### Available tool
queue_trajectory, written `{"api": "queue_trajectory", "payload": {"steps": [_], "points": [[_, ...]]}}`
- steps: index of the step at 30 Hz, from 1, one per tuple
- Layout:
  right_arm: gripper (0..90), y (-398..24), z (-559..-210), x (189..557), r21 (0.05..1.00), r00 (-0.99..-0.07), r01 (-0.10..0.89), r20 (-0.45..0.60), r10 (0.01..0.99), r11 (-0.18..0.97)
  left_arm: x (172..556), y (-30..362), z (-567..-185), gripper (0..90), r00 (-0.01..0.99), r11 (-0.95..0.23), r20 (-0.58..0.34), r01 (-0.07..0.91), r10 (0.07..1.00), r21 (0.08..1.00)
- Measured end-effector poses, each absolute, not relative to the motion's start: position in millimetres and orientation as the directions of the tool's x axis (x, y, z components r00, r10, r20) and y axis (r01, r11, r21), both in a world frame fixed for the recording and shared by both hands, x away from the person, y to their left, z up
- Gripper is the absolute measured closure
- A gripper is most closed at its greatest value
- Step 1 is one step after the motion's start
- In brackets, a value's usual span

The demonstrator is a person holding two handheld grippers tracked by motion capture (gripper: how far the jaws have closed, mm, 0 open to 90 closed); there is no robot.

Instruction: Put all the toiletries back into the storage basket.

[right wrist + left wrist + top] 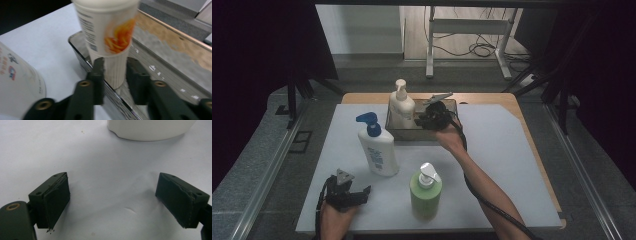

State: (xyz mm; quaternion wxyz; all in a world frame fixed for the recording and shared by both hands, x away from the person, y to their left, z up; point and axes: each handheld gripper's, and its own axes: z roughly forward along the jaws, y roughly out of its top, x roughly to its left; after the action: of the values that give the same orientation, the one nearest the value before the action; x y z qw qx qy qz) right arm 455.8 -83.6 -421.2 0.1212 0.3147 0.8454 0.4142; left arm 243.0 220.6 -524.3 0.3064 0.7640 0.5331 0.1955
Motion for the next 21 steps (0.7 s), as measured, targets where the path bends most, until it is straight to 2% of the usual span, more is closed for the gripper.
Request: {"api": "queue_trajectory", "payload": {"steps": [6, 21], "points": [[89.2, -86, -428, 466, 0.770, -0.751, 0.463, 0.077, 0.656, 0.439, 243, 221, -524, 11.5, 0.356, -0.247, -0.026, 0.696, 0.934, 0.674], [89.4, -64, -451, 488, 0.713, -0.719, 0.506, 0.037, 0.694, 0.486, 243, 221, -524, 11.5, 0.356, -0.247, -0.025, 0.696, 0.934, 0.675]]}}
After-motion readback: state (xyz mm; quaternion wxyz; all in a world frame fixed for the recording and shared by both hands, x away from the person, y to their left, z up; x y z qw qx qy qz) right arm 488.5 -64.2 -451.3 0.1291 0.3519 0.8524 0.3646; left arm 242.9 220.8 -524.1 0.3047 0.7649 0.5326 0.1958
